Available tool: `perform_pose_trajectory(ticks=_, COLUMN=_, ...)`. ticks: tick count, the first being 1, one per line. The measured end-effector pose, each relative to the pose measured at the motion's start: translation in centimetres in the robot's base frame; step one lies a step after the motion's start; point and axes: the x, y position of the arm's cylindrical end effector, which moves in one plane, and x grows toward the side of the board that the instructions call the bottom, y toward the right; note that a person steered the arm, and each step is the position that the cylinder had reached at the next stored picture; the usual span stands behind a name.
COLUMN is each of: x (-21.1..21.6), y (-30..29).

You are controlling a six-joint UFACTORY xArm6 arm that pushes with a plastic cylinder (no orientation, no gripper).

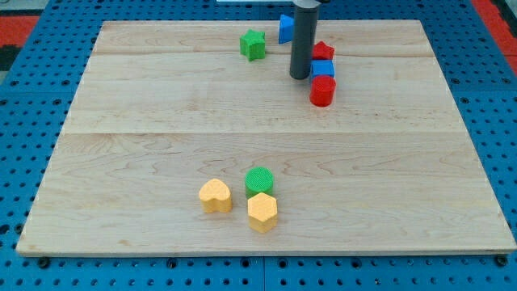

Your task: Slide the green star to the left of the blue triangle

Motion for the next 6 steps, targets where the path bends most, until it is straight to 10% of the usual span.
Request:
perform_pose_trajectory(ticks=4, x=-12.5, y=-5.9)
perform_pose_trajectory(ticks=6, x=-10.7, y=-1.1)
